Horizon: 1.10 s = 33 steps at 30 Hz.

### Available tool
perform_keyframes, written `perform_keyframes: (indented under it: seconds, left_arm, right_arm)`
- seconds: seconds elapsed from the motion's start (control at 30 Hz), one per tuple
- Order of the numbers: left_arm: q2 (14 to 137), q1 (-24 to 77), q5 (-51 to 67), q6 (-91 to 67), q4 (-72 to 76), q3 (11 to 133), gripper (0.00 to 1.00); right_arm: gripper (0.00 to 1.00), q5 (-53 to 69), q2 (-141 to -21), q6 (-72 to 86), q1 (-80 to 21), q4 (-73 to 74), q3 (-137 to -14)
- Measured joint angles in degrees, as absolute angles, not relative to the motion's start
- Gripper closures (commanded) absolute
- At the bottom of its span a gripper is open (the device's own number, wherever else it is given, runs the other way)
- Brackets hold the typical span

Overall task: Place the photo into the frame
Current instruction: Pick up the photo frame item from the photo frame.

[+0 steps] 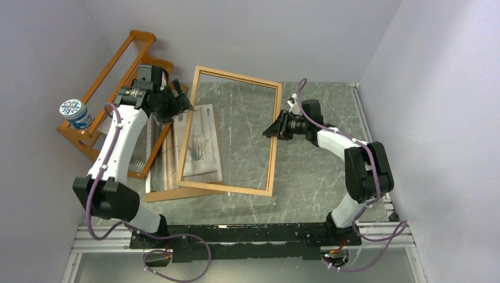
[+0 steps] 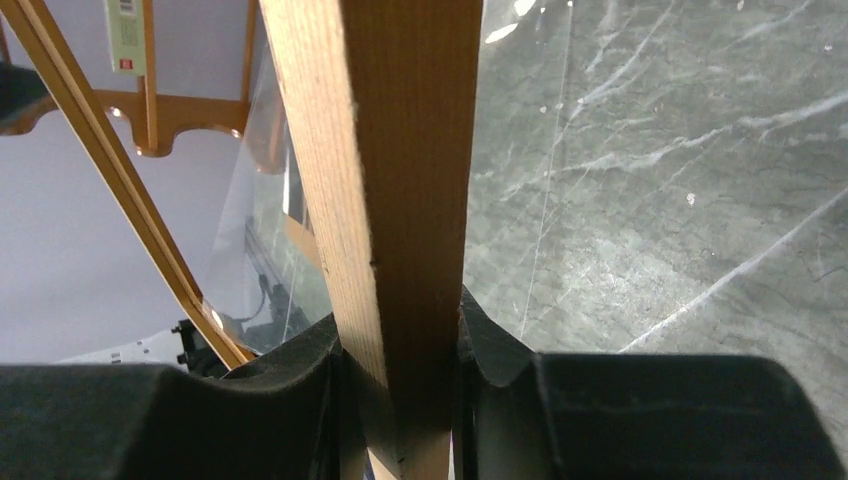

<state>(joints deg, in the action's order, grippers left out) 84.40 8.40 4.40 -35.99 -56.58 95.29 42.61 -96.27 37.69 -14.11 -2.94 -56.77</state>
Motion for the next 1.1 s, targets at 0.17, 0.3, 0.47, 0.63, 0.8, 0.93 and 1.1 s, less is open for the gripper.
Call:
perform_keyframes:
  seconds: [0.17,0.3,0.47,0.63,0.8,0.93,1.1]
  left_arm:
    - [88.79,4.43,5.80,-37.15,-58.39,88.51,0.10]
    - [91.15,2.68,6.20,-37.12,-58.98,84.42,0.08]
    - [91.90,2.02,6.22,-37.21,-58.00,79.26,0.07]
    - [92.95,1.72,9.06,-37.67,-52.95,73.25,0.06]
    - [95.02,0.84,14.90,-38.74,-43.03,66.04,0.07]
    - [95.15,0.97,20.21,-38.94,-32.91,59.48,0.08]
    - [96.42,1.17,24.12,-40.51,-22.39,56.42,0.13]
  right_arm:
    - [1.00,44.51,-93.47,36.53,-12.25,-4.58,-54.83]
    - [1.00,46.11,-91.50,36.21,-10.00,-5.28,-53.47]
    - [1.00,47.53,-90.43,36.47,-8.56,-7.09,-53.04]
    - [1.00,48.80,-89.76,37.58,-8.10,-9.41,-51.51]
    - [1.00,51.44,-89.36,41.76,-7.18,-13.54,-49.36]
    - [1.00,54.26,-88.23,49.60,-5.91,-20.03,-47.88]
    - [1.00,56.21,-88.01,53.54,-4.25,-26.09,-47.68]
